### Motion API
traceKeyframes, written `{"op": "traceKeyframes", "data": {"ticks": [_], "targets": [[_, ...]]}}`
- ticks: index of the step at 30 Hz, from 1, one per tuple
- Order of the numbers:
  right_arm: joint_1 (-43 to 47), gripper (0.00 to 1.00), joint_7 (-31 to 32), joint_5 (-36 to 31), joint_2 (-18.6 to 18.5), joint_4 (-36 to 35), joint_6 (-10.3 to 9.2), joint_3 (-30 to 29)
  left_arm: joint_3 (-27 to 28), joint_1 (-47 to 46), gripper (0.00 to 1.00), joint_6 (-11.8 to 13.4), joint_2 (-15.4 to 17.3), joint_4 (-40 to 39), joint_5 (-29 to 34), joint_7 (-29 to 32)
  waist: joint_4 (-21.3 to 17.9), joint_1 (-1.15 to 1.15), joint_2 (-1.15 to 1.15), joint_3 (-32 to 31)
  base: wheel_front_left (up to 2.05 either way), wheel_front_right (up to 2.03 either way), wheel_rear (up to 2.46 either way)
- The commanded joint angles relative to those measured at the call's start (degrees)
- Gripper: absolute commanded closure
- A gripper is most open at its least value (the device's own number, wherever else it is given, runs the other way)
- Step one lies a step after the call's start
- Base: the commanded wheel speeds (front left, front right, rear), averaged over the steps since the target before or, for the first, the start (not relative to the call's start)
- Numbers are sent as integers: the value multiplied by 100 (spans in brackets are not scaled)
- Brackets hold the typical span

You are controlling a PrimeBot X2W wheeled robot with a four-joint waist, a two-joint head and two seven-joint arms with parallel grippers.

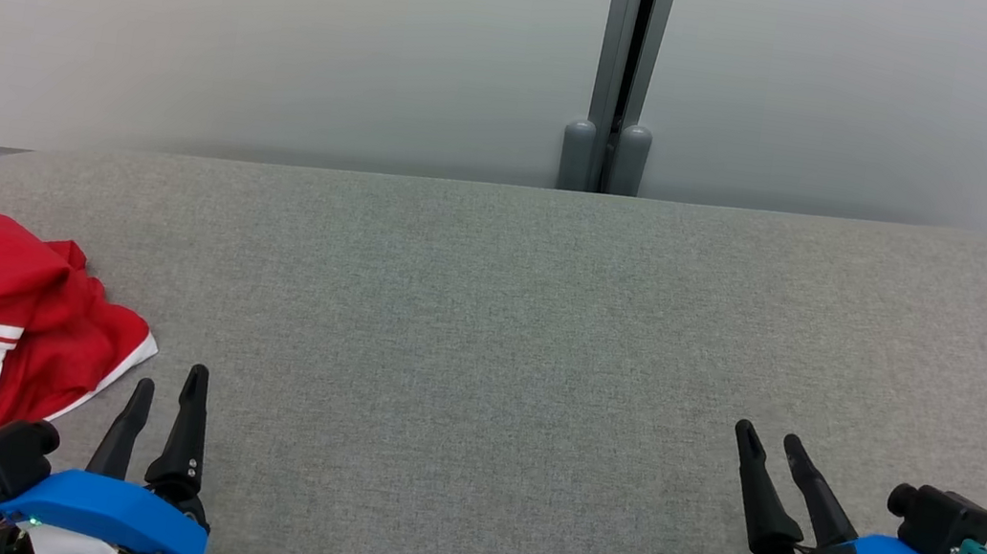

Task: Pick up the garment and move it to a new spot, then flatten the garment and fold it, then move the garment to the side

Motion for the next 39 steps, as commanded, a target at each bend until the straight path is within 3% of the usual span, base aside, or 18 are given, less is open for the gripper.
{"op": "traceKeyframes", "data": {"ticks": [1,20,27,39], "targets": [[-170,0,-59,-208,-55,-55,9,37,-56,-112,0,-4,77,-14,202,-58,-6,0,0,2,0,0,0],[-220,0,-342,-1857,168,368,11,-157,-172,-108,0,-5,184,322,1689,-340,-27,0,0,5,0,0,0],[-273,0,-432,-2287,86,476,12,-26,-113,-31,0,-6,200,431,2056,-430,-40,0,0,3,0,0,0],[-118,0,-579,-2971,353,515,13,-666,359,100,0,-6,-16,573,2631,-582,-56,0,0,-2,0,0,0]]}}
